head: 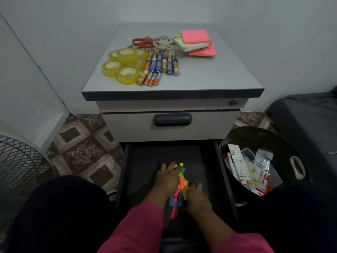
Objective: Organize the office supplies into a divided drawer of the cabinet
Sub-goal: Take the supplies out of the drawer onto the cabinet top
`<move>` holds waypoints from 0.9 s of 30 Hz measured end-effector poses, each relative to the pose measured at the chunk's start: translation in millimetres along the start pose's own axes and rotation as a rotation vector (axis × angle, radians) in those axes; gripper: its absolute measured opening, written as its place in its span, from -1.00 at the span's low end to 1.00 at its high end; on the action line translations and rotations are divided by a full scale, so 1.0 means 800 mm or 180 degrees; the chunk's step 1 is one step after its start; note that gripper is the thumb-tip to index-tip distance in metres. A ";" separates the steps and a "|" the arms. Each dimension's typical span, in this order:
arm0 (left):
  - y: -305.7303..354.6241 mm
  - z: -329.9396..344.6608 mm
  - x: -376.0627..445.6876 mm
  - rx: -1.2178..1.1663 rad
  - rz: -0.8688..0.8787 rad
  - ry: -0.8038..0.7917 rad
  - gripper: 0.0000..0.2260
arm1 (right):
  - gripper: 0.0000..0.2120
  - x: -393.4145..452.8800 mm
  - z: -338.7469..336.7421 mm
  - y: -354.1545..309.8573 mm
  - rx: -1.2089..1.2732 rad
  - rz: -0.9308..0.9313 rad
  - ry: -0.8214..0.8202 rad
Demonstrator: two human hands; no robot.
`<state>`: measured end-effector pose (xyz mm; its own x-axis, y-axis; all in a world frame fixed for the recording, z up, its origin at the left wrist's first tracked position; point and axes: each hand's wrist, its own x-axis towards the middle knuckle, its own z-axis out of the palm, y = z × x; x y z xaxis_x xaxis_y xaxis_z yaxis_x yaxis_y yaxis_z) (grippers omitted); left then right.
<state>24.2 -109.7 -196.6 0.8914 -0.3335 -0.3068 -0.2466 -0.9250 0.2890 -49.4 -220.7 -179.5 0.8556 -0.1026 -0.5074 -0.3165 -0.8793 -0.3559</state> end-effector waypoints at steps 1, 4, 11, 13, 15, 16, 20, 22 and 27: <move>0.001 0.003 -0.004 -0.0083 0.0069 0.0082 -0.56 | -0.18 0.002 -0.003 0.000 0.0046 -0.0061 -0.0004; 0.005 0.010 -0.021 -0.0347 0.0193 0.0155 -0.62 | -0.31 0.006 -0.010 0.001 0.0088 -0.0146 -0.0018; 0.004 -0.005 -0.043 -0.1204 -0.0005 -0.0026 -0.68 | -0.72 0.007 -0.014 0.001 0.0286 -0.0335 0.0040; -0.001 -0.018 -0.049 -0.1653 -0.0252 0.0059 -0.61 | -0.77 0.010 -0.012 0.003 0.0427 -0.0374 0.0059; -0.009 -0.025 -0.054 -0.1994 -0.0409 0.0192 -0.58 | -0.78 0.007 -0.017 0.003 0.0544 -0.0337 0.0039; -0.012 -0.026 -0.057 -0.2106 -0.0495 0.0195 -0.58 | -0.75 0.005 -0.020 0.004 0.0554 -0.0309 0.0043; -0.018 -0.025 -0.073 -0.2191 -0.0811 -0.0100 -0.54 | -0.26 -0.002 -0.025 0.012 0.0200 -0.0144 -0.0070; -0.015 -0.026 -0.084 -0.1405 -0.0894 -0.0378 -0.33 | -0.01 -0.006 -0.024 0.012 -0.0012 -0.0124 -0.0171; 0.007 -0.016 -0.105 -0.0205 -0.1109 -0.0967 0.03 | 0.19 -0.002 -0.012 0.003 -0.0304 -0.0338 -0.0312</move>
<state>-47.6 -84.5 -157.6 0.7629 -0.0521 -0.6445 0.0803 -0.9814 0.1743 -47.6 -227.1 -172.4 0.8366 0.0349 -0.5468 -0.1822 -0.9234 -0.3377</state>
